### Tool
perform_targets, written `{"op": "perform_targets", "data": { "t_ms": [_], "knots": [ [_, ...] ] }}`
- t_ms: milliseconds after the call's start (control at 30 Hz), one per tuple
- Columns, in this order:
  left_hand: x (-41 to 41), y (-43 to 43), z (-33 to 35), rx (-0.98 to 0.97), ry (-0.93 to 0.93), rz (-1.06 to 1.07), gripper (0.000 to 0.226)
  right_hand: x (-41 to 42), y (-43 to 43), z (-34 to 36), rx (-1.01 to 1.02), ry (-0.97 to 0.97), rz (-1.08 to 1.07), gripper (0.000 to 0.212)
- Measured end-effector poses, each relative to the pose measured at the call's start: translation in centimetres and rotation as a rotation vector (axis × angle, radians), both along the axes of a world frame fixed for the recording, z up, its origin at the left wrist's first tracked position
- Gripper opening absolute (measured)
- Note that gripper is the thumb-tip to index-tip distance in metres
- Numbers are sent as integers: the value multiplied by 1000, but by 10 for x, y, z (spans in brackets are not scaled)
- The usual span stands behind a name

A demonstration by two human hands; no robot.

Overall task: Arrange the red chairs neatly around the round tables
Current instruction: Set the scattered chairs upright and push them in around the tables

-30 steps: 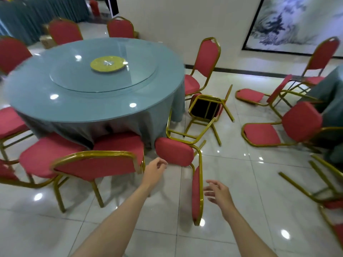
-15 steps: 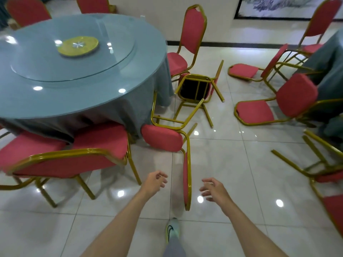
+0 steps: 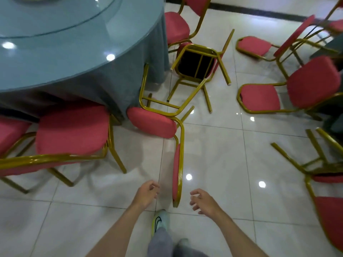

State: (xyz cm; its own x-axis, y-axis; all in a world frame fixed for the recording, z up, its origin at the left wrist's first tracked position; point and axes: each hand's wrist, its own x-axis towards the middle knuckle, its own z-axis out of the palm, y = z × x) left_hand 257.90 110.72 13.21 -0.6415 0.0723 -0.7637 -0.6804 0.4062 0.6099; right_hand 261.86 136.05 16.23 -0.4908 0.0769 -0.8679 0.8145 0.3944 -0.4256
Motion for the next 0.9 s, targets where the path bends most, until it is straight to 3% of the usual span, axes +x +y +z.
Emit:
{"op": "perform_targets", "data": {
  "t_ms": [400,633,800,900],
  "knots": [
    [3,50,-129,-91,-92,21,25,-23,31,-140,-13,-57,121,20],
    [-6,93,-187,-194,-67,-72,13,-46,54,-213,-98,-124,98,38],
    [-1,113,-222,-227,-115,-191,38,-58,55,-251,-130,-124,150,50],
    [-1,125,-230,-250,-76,-242,34,-63,44,-265,-169,-150,188,52]
  ]
}}
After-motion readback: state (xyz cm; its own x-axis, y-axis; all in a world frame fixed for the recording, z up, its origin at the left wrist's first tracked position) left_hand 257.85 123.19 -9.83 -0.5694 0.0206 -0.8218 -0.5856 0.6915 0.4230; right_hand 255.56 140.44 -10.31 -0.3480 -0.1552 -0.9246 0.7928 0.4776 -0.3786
